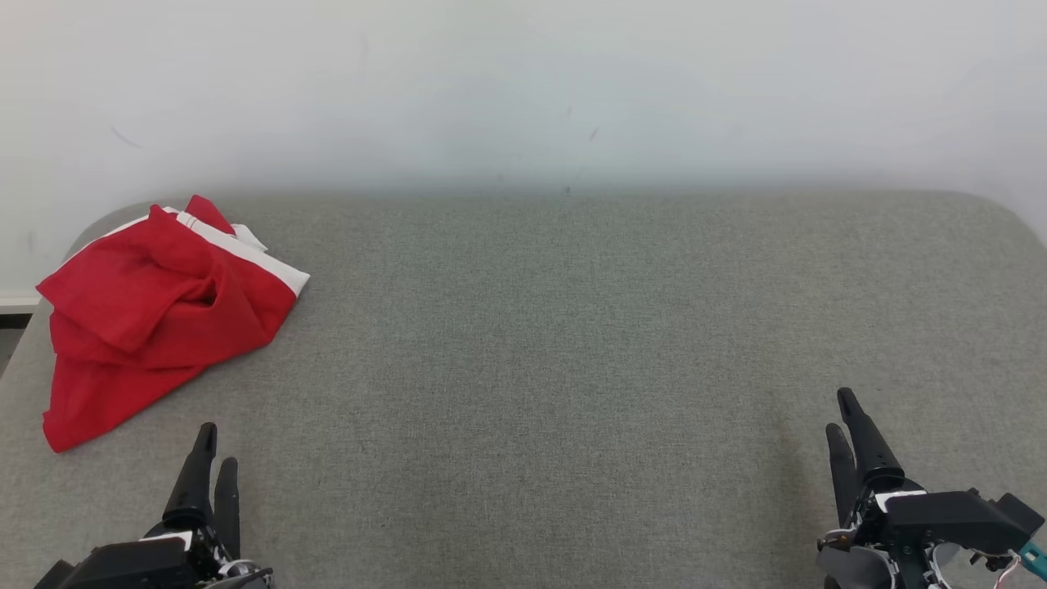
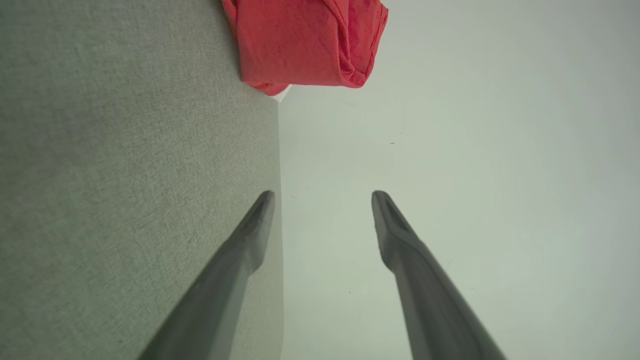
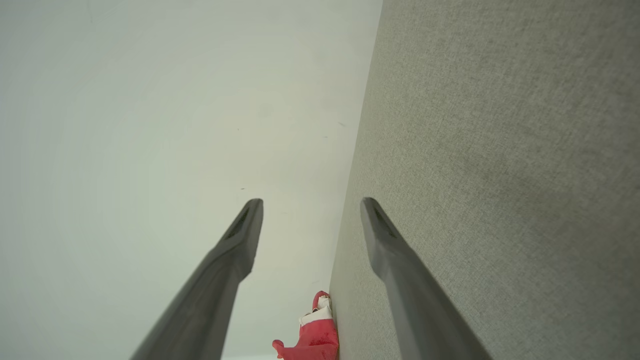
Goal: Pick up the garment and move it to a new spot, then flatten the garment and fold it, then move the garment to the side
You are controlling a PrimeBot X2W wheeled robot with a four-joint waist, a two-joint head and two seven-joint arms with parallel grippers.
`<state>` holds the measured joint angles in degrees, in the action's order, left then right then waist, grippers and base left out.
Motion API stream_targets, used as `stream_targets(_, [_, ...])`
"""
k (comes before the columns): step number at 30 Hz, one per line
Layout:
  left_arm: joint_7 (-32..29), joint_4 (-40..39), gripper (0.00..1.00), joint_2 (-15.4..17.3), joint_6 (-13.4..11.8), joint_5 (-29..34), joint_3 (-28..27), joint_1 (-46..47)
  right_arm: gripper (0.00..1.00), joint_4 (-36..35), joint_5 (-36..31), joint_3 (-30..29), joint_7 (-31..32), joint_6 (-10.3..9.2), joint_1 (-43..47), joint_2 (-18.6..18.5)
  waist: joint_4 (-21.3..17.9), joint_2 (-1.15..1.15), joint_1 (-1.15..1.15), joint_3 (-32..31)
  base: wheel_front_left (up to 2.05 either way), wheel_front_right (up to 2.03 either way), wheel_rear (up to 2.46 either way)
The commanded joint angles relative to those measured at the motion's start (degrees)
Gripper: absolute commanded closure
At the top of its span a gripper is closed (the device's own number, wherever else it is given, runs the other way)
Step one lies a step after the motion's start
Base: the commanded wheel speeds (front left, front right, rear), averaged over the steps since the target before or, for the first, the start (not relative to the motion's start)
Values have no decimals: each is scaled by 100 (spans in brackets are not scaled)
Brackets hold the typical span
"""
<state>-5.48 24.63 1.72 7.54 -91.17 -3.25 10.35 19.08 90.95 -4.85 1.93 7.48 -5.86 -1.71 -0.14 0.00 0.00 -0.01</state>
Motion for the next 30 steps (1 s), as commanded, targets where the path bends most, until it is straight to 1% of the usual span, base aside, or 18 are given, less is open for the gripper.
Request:
stream_targets(1, [70,-153,0,54,0,79,41,47,0,-131,-88,60,-59,0,-78,-47,-1,0,0,-9,0,0,0])
stream_targets(9, [305,-252,0,83,-1,269,186,-86,0,-180,-315,280,-253,0,-45,-80,-10,0,0,-53,0,0,0])
stream_targets(14, [442,-258,0,108,-1,511,254,-142,0,-162,-543,374,-365,0,-42,-86,-15,0,0,-82,0,0,0])
stream_targets(21, [618,-277,0,104,-94,1141,182,-204,0,-80,-925,402,-509,1,-33,-79,-11,0,0,-118,0,0,0])
stream_targets(26, [733,-399,0,85,-159,1650,42,-259,0,-67,-1345,419,-604,1,-51,-79,-12,0,0,-131,0,0,0])
stream_targets(30, [822,-477,0,85,-206,2034,109,-313,0,-99,-1677,417,-676,1,-45,-83,-12,0,0,-142,0,0,0])
